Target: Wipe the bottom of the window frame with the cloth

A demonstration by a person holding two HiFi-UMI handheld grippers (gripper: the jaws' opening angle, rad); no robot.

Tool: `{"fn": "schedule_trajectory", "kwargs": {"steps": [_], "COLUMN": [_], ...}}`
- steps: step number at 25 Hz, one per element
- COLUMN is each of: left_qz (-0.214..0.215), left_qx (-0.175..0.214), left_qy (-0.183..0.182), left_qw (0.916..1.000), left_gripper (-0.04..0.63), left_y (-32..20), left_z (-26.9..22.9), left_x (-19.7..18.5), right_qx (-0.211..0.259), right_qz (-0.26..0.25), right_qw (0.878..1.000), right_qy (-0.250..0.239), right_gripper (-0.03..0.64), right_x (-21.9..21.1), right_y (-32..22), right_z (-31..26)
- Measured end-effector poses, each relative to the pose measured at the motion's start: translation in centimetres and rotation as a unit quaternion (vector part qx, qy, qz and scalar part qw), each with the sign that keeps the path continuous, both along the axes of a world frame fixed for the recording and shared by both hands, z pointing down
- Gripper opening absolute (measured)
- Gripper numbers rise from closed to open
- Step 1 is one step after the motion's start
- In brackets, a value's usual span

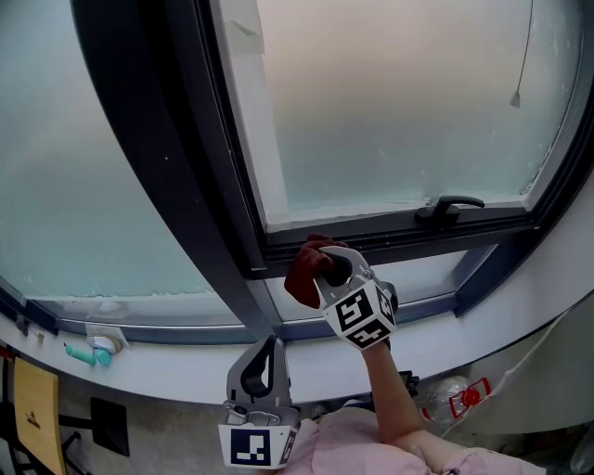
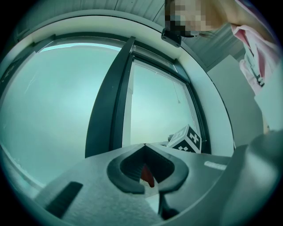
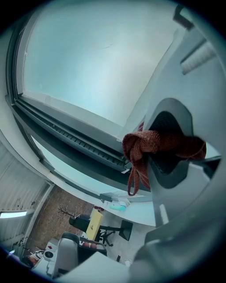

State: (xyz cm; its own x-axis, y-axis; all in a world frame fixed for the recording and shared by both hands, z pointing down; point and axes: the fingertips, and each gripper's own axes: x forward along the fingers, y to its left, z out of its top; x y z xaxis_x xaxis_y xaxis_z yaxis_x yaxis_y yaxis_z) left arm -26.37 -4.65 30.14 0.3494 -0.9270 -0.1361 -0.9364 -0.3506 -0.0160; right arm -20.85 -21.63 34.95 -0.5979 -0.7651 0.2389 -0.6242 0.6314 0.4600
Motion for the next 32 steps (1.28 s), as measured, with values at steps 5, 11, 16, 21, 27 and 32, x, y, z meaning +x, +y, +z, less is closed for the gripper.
{"fn": "schedule_trajectory", "kwargs": {"steps": [5,11,16,21,27,32], "left_qz": [0.02,0.035,0.036,0.034,0.032,0.032], "left_qx": [-0.003,-0.006,-0.004,-0.002,-0.002,-0.004], "left_qy": [-0.002,-0.002,-0.003,-0.003,-0.003,-0.003], "left_qw": [0.9998,0.9993,0.9994,0.9994,0.9995,0.9995], "left_gripper": [-0.006,-0.006,-0.006,-0.006,-0.006,-0.006], "left_y": [-0.5,-0.8,-0.8,-0.9,-0.9,-1.0], "left_z": [-0.1,0.1,0.0,-0.1,-0.1,-0.1], "left_x": [1.9,3.6,4.0,4.1,4.2,4.6], "right_qx": [-0.005,-0.003,-0.006,-0.007,-0.006,-0.007], "right_qz": [0.011,0.023,0.03,0.028,0.027,0.027], "right_qw": [1.0,1.0,0.999,0.999,0.999,0.999], "right_qy": [-0.006,-0.009,-0.016,-0.016,-0.017,-0.021], "right_gripper": [0.072,0.072,0.072,0.072,0.072,0.072], "right_x": [2.1,4.1,5.2,5.3,5.5,6.0], "right_y": [-0.2,-0.4,-0.5,-0.5,-0.5,-0.5], "right_z": [0.0,0.0,0.1,0.1,0.0,0.0]}}
